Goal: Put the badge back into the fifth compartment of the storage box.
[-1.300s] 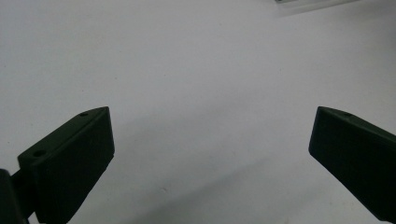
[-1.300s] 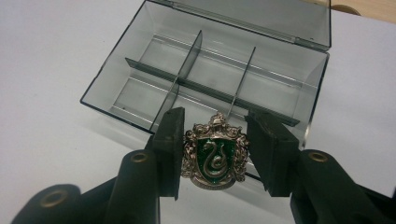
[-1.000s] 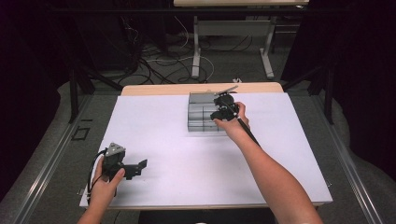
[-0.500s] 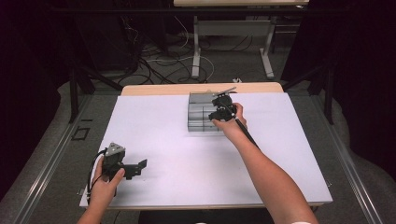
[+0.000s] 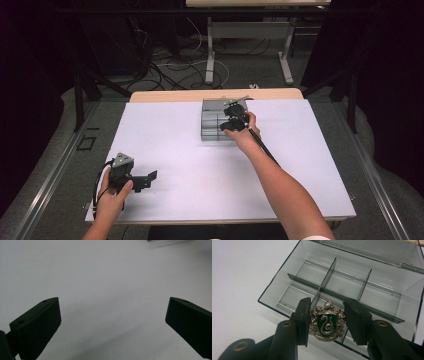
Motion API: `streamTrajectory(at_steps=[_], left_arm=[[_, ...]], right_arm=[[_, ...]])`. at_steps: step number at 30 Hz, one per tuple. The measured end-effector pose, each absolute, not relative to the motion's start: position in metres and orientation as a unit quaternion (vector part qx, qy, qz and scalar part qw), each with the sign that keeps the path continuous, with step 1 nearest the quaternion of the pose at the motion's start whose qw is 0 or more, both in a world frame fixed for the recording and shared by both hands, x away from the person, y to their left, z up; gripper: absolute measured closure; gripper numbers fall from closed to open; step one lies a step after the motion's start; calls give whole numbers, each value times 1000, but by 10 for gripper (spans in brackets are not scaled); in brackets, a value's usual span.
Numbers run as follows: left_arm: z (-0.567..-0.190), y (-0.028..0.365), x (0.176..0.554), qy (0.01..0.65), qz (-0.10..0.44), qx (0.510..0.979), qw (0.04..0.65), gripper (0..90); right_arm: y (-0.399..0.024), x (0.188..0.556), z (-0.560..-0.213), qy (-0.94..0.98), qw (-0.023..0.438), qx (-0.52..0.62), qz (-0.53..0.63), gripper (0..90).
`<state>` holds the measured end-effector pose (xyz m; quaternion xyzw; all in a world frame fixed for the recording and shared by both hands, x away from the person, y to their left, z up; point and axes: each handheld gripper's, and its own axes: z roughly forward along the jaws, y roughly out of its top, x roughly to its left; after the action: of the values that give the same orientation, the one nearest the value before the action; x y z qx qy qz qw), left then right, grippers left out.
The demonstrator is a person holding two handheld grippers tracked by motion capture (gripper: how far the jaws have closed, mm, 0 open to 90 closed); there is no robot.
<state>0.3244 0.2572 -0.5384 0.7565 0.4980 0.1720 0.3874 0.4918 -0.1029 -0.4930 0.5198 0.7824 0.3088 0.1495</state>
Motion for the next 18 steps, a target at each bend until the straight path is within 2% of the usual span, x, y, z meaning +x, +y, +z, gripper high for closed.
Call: streamTrajectory(at_steps=[18], left_arm=[[-538,260,324,497,166,760,384,3]], right_arm=[[-98,502,-509,782,148,519,312,573]])
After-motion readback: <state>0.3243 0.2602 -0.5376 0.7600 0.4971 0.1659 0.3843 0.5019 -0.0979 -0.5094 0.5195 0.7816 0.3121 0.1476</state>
